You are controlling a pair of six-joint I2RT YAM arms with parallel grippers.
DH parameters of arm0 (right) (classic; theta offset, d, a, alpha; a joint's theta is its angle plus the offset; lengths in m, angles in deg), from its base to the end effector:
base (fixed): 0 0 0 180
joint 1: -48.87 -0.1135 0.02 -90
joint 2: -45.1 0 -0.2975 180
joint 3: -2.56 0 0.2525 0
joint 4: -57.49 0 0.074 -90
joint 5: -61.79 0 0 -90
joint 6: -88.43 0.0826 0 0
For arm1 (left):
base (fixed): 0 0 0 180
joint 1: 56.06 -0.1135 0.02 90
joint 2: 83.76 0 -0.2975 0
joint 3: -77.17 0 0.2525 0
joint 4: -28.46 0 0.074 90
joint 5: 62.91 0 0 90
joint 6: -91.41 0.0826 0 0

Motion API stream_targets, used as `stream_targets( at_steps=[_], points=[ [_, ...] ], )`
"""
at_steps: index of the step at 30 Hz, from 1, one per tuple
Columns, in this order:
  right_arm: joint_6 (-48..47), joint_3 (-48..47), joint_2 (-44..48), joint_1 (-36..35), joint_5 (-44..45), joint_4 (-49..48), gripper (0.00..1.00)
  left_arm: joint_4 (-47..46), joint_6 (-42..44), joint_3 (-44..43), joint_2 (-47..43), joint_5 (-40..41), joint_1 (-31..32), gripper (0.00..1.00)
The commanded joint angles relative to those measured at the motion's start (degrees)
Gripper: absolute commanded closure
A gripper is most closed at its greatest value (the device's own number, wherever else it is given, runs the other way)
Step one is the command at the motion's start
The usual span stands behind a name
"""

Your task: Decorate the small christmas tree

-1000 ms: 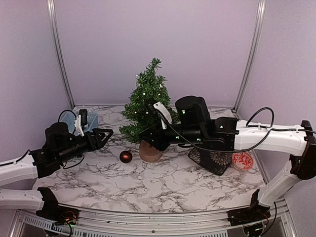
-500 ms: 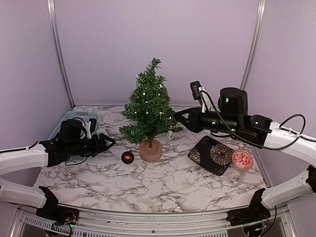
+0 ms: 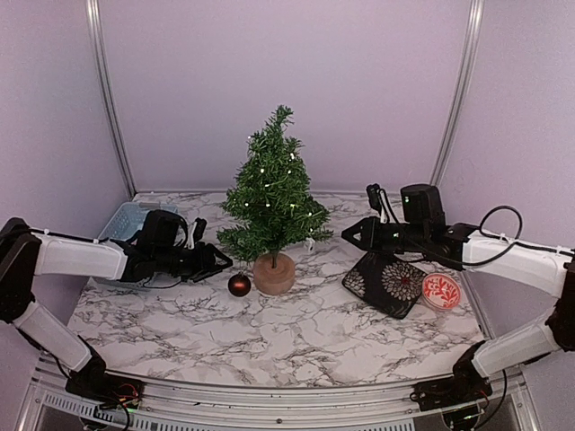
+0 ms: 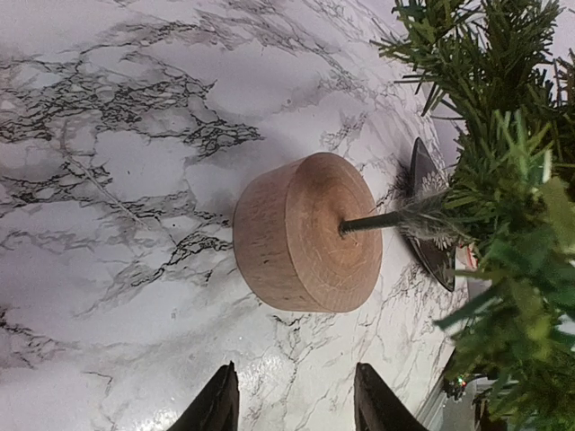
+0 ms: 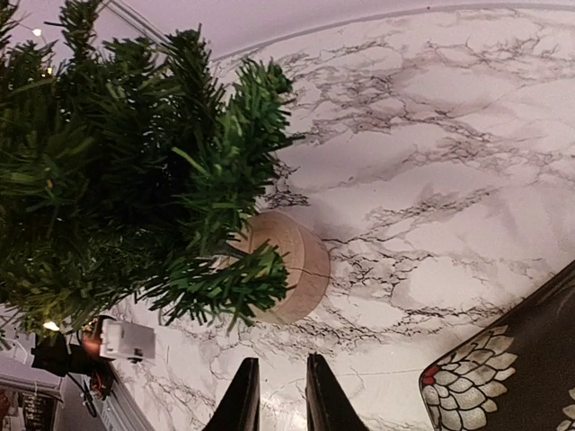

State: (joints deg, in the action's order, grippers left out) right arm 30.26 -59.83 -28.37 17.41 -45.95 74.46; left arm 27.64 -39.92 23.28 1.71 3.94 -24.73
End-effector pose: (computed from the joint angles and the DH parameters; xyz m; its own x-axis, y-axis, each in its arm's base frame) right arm 0.2580 0.1874 0.2784 -0.7239 0.1460 -0.6743 -0.4057 0.7005 0.5872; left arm 0.2739 -0.2048 0.2011 -0.8344 -0.2030 -0.5125 0.2872 0.6335 -0.7185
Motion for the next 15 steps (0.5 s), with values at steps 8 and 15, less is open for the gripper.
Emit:
stream_targets(
  at_steps=[8,15],
  points=[
    [8.32,0.82,-13.95,1.06,-7.66,-17.47,0.83,-11.22,-2.12,-1.85,9.21,-6.21,-0.13,0.59],
    [12.53,-0.69,-22.4,1.05,-10.03,-25.14,0.84,-15.59,-3.43,-3.26,14.57,-7.68,-0.04,0.59]
  ],
)
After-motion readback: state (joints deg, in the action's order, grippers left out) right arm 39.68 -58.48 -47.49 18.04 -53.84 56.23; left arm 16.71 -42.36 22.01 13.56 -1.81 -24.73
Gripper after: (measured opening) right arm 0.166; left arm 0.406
